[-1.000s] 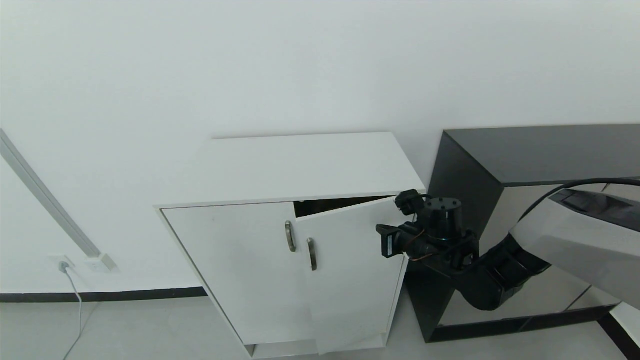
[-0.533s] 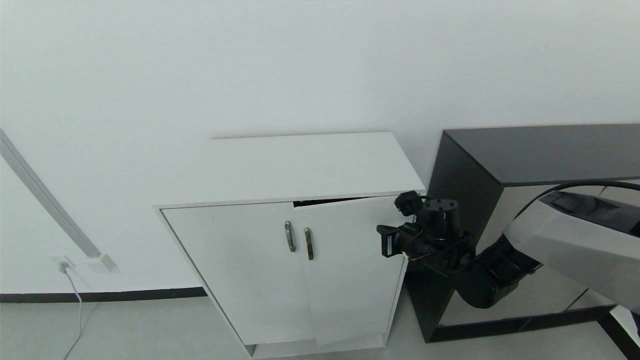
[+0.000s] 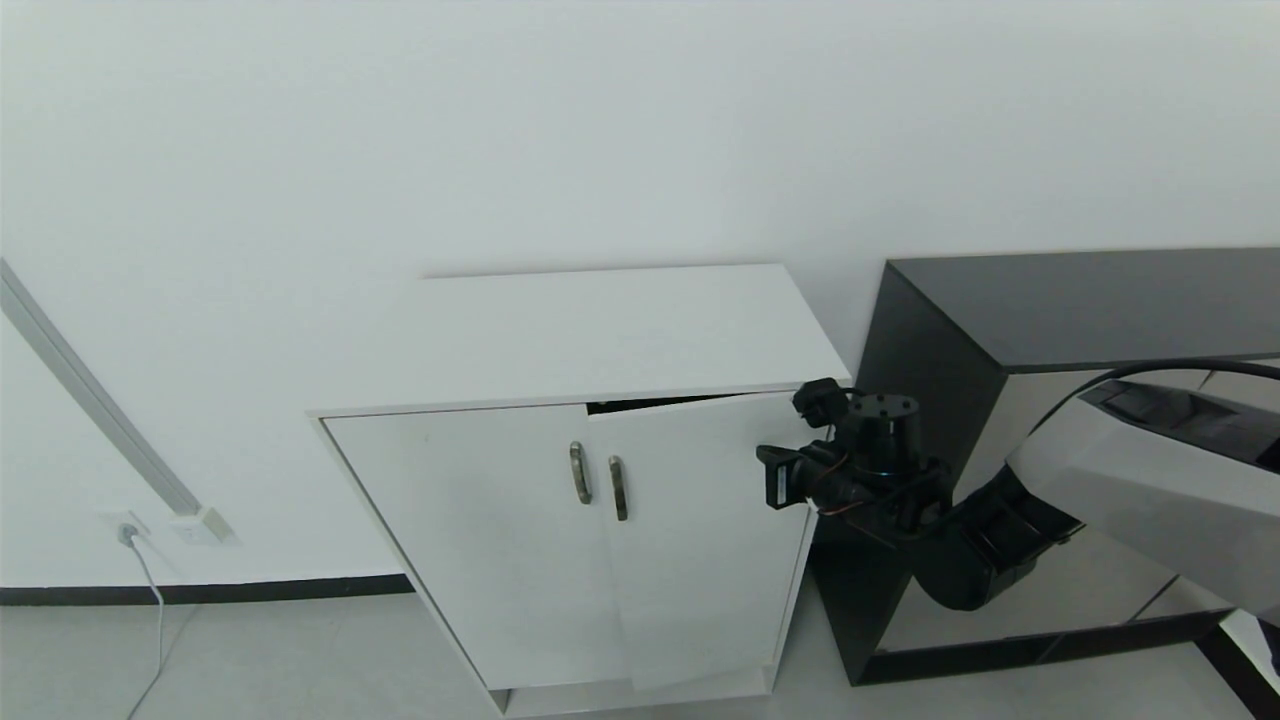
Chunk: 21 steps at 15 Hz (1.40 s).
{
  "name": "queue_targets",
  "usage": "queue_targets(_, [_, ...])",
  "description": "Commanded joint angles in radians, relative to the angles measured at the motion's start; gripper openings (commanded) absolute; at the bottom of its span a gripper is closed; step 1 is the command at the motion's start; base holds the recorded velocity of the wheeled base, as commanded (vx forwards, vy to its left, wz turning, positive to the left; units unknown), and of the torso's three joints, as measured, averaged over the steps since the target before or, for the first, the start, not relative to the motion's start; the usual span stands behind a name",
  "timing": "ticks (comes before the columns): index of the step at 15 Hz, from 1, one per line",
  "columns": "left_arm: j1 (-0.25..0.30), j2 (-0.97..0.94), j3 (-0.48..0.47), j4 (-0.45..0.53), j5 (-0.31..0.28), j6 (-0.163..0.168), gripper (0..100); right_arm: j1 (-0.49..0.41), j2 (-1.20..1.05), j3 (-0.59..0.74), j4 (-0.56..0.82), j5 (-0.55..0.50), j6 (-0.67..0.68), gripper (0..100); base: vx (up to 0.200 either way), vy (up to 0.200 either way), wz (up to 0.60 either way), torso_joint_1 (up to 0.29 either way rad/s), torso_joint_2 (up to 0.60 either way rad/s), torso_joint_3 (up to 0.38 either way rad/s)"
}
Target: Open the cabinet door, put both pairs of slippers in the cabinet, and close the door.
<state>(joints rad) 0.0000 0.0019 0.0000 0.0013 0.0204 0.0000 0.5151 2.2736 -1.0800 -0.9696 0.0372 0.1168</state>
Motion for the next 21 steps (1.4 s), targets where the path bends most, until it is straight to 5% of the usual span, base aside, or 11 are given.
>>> queue_targets(1, [0.0, 0.001, 0.0, -0.001, 0.0, 0.0, 0, 0.0, -0.002, -0.005, 0.015, 0.0, 0.0, 0, 0.0, 0.0, 0.0, 0.0, 0.0, 0.0])
queue_targets(21, [0.0, 0.001, 0.0, 0.0, 0.0, 0.0, 0, 0.005, -0.002, -0.08, 0.068, -0.003, -0.002, 0, 0.0, 0.0, 0.0, 0.0, 0.0, 0.0])
